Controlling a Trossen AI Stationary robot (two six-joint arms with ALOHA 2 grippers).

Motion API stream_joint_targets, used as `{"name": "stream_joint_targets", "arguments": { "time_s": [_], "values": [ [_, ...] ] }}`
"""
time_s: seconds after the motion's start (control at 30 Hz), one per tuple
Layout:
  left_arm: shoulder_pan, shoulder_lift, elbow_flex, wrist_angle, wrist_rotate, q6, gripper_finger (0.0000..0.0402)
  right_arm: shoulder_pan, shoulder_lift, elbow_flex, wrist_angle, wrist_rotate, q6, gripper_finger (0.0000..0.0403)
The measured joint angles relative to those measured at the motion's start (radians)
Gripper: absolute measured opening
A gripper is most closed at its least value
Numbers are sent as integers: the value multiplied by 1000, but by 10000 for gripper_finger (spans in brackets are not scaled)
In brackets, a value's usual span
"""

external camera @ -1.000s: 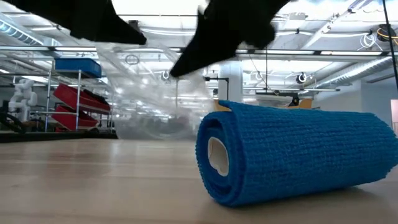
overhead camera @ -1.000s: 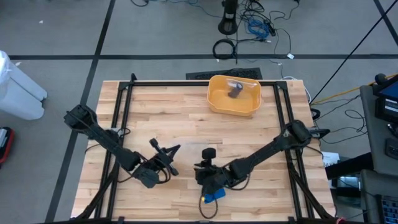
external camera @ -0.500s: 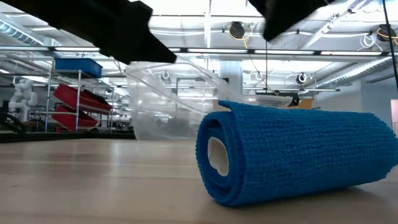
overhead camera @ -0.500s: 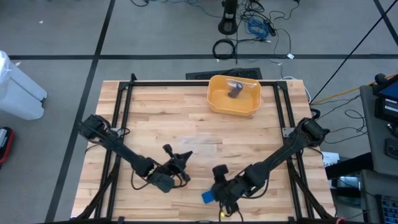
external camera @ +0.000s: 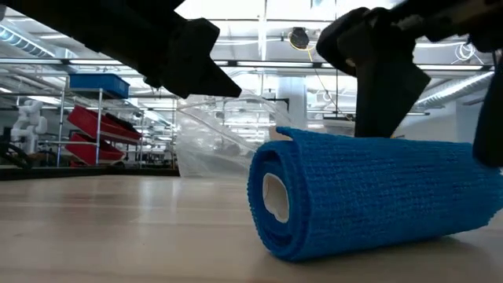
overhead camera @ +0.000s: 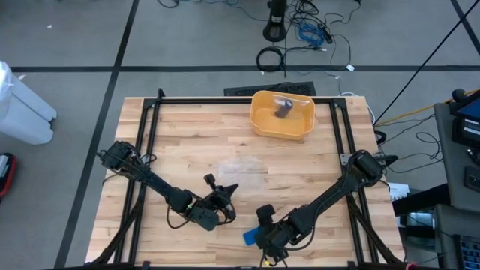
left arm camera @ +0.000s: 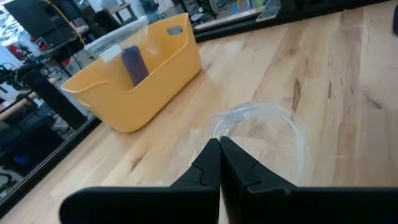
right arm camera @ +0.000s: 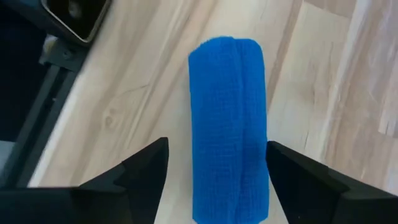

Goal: Roll bandage
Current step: Put the blue bandage into the transparent zip bag

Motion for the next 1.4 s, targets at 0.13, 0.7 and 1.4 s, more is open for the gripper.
{"name": "stream_joint_targets", "arguments": {
  "time_s": [0.13, 0.7, 1.4],
  "values": [
    [-1, 0, 0, 0, 1, 7, 0, -2, 13, 0, 6, 20, 3, 257],
    [4, 0, -1, 4, 20, 7, 0, -47, 82, 1, 1, -83, 38, 243],
    [70, 0, -1, -17, 186, -229, 0, -94, -131, 0, -244, 184, 200, 110]
  ]
}}
